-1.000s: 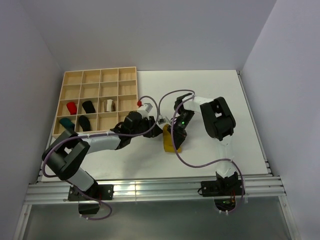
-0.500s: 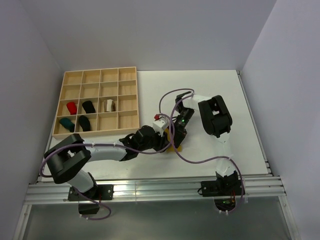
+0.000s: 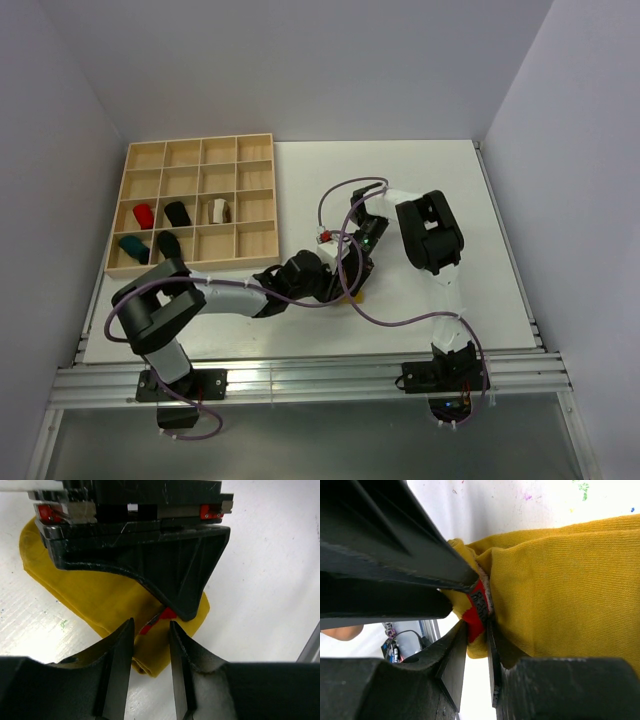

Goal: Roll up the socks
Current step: Roll the sock at the center of the board.

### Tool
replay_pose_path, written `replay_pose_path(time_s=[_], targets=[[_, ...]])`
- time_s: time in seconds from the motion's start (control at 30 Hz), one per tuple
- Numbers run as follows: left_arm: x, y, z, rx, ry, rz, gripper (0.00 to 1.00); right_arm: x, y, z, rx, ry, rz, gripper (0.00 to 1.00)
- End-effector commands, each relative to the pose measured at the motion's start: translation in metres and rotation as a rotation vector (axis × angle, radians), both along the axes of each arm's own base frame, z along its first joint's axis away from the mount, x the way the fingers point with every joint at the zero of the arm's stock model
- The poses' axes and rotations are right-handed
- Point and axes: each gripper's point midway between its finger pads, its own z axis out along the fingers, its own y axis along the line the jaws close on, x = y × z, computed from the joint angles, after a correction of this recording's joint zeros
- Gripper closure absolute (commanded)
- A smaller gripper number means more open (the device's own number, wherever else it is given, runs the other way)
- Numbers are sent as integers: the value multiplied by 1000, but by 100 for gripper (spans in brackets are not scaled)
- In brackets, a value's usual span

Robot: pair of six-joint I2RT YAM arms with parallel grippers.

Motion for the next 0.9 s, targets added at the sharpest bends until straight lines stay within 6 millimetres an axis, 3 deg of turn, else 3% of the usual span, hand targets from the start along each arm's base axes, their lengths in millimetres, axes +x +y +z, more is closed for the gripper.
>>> replay_pose_path(time_s=[0.0,0.27,0.37,0.5,0.57,0.87], targets=[[2,-9,5,-14,-24,-15,60,4,-9,-2,-26,-8,32,72],[-9,-8,-16,-33,74,2,66,5,-7,-2,-22,-5,25,72],[-18,-10,-24,-52,131,-7,73,6,-6,-3,-24,-8,18,72],[-25,-5,-38,-60,204,28,94,7,-5,-3,-23,-16,7,71],[-28,-3,-42,-67,226,39,100,8,-5,-5,-28,-22,0,69],[-36,8,-57,-31,328,80,100,30,-1,-1,-10,-133,-114,54]])
